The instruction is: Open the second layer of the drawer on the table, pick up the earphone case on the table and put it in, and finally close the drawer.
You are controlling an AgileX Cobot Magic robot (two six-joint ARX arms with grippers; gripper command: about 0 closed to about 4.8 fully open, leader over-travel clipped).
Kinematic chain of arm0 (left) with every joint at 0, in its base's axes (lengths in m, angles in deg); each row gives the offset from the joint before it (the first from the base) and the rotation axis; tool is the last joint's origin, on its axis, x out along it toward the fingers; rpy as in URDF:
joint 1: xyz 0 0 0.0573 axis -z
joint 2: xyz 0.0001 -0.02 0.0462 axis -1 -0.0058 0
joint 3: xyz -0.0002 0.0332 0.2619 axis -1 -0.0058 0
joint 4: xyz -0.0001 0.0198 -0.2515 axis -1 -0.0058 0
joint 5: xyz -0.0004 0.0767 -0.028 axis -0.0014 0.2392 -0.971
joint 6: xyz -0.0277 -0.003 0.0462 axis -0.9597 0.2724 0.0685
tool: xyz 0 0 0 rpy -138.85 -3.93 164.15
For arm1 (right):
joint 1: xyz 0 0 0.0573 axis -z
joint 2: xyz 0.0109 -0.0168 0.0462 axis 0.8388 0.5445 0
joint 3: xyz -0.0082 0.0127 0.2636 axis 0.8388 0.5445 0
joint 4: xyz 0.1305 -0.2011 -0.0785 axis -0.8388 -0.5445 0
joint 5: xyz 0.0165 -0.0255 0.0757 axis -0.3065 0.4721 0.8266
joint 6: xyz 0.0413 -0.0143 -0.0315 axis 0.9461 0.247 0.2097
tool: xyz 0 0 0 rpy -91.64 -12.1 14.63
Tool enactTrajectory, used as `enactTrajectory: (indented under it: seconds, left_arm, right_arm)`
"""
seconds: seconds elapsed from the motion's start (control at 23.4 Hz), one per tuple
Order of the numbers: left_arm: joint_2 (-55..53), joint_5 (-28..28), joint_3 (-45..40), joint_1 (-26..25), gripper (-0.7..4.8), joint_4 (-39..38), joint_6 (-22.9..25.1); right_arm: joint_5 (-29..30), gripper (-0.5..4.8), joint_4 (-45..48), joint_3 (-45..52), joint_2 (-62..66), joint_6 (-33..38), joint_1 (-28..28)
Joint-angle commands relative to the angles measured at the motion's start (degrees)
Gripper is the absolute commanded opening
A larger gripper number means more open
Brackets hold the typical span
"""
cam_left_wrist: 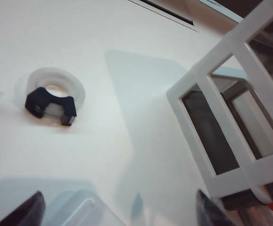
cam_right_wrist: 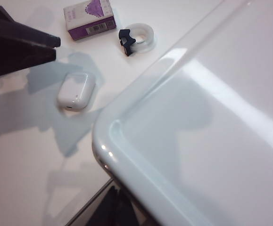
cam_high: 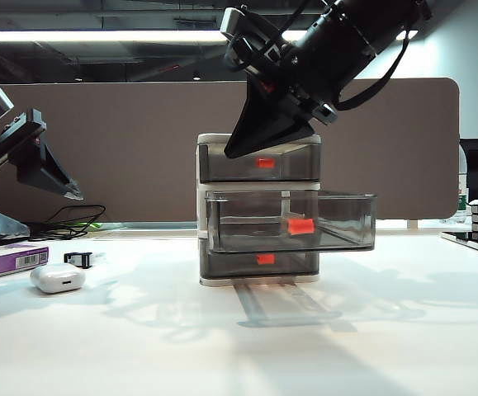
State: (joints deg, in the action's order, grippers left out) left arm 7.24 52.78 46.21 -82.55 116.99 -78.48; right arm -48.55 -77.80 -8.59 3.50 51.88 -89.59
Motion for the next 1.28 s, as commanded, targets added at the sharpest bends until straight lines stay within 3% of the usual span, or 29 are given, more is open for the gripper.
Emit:
enactTrajectory:
  seconds: [0.04, 0.09, 0.17, 0.26, 0.43, 0.6, 0.85, 1.15, 1.28]
  left_arm:
    - [0.1, -2.2, 0.7, -0.2, 4.06, -3.1, 6.9]
    - [0.1, -3.8, 0.7, -0.1, 4.23, -4.9, 12.5]
    - [0.1, -2.8, 0.6, -0.1, 4.79, -7.9, 18.2]
    - [0.1, -1.6, 0.6, -0.1, 4.79, -10.4, 23.8]
    - [0.1, -0.5, 0.6, -0.1, 4.79, -10.8, 30.9]
    - [-2.3, -0.2, 0.6, -0.1, 4.79, -9.7, 33.8]
    - [-11.0, -2.4, 0.6, -0.1, 4.79, -3.1, 33.9]
    - [-12.7, -4.9, 0.7, 0.0, 4.79, 1.1, 33.9]
    - [-13.1, -5.3, 0.7, 0.0, 4.26, 2.3, 33.9]
  right_arm:
    - [0.9, -0.05, 1.2, -0.8, -0.3, 0.2, 0.0]
    - [1.1, -0.05, 1.1, -0.8, -0.3, 0.2, 0.0]
    - [1.6, -0.05, 0.8, -0.8, -0.3, 0.3, 0.0]
    - [3.5, -0.05, 0.8, -0.8, -0.3, 1.3, 0.0]
    - [3.7, -0.05, 0.8, -0.8, -0.4, 1.6, 0.0]
    - [4.6, -0.05, 1.0, -0.8, -0.4, 1.7, 0.0]
    - [6.2, -0.05, 1.6, -0.8, -0.4, 1.7, 0.0]
    - [6.1, -0.05, 3.0, -0.8, -0.4, 1.8, 0.0]
    - [6.1, -0.05, 3.0, -0.8, -0.4, 1.9, 0.0]
